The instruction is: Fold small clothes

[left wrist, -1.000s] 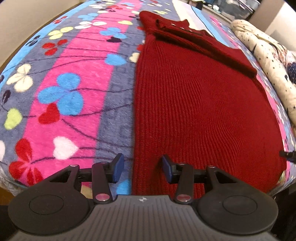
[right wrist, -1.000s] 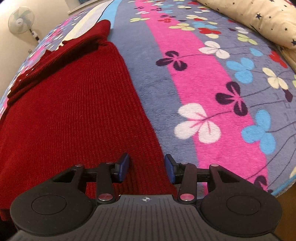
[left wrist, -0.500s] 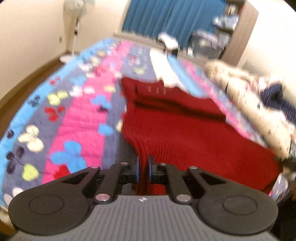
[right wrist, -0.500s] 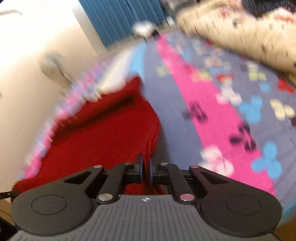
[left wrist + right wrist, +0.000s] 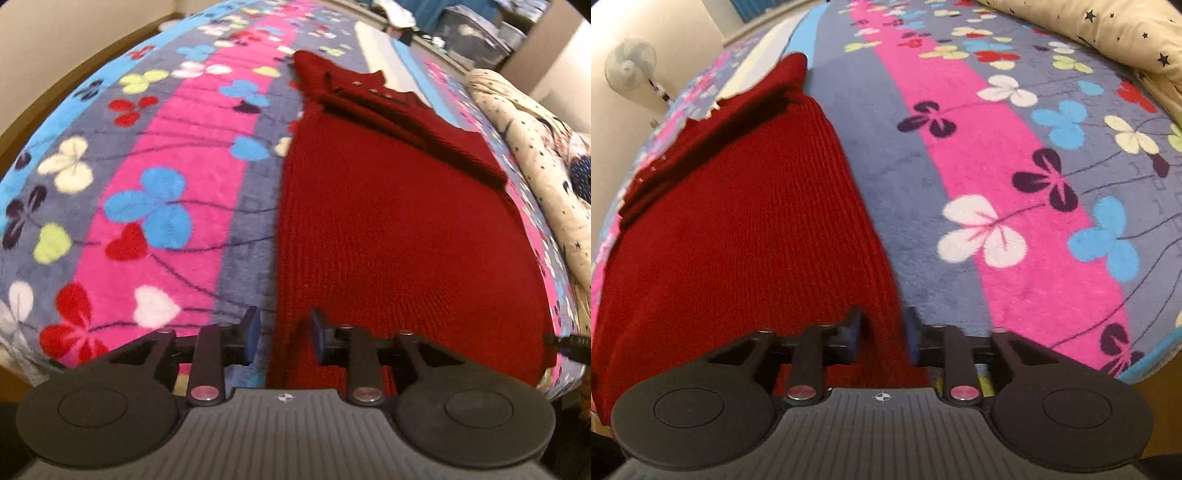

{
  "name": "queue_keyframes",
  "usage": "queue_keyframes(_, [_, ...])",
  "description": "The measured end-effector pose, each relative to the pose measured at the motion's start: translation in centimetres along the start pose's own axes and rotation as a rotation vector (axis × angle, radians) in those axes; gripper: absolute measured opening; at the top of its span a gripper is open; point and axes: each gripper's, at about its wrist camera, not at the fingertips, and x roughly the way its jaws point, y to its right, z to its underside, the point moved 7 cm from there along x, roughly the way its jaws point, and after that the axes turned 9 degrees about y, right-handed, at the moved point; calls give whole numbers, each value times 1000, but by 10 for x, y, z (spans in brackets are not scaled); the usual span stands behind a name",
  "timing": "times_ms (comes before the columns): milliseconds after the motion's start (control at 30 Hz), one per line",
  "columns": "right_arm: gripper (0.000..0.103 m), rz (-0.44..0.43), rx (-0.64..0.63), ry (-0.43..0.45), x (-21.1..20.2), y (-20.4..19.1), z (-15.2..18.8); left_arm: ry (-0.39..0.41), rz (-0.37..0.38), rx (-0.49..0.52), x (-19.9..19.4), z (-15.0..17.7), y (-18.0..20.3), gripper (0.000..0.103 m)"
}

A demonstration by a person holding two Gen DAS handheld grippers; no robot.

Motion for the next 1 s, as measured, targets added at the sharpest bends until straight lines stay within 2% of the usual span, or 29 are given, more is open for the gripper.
queue_keyframes(167, [37,2,-26,-16,6,-2,5,-77,9,-5,14,11,4,32])
queue_keyframes(300, [37,-8,-65,-26,7,-10,7,-77,-7,42,19,15,9,32])
queue_keyframes(400, [28,-16,-101,-24,4,-15,9,-77,-7,37,17,16,9,30])
queue_keyframes(467, [17,-26,-93,-20,4,-14,8,-76,4,47,16,16,12,16])
queue_keyframes(567, [13,-47,-75,-5,0,-14,5,-62,11,56,12,14,15,13])
queue_keyframes(633, [13,-59,-67,8,-3,-14,3,-52,28,31,9,11,15,14])
queue_keyframes(700, [14,-53,-72,9,-3,-15,3,-50,25,-16,9,9,10,21])
queue_keyframes(733, [19,-42,-81,3,-1,-15,4,-51,16,-47,10,8,6,30])
queue_keyframes(767, [21,-28,-103,-2,1,-17,5,-62,8,-70,13,8,1,33])
queue_keyframes(833, [34,-25,-160,-18,3,-24,11,-96,8,-78,17,12,0,32])
queue_keyframes(867, [35,-21,-189,-22,4,-28,13,-96,6,-53,18,13,3,33])
queue_keyframes(900, [35,-14,-207,-21,5,-30,13,-91,2,-11,17,14,8,32])
queue_keyframes(967, [33,-14,-205,-22,5,-29,13,-89,12,41,17,16,16,16])
queue_keyframes(1000, [30,-18,-195,-20,4,-28,12,-81,13,52,16,16,17,13])
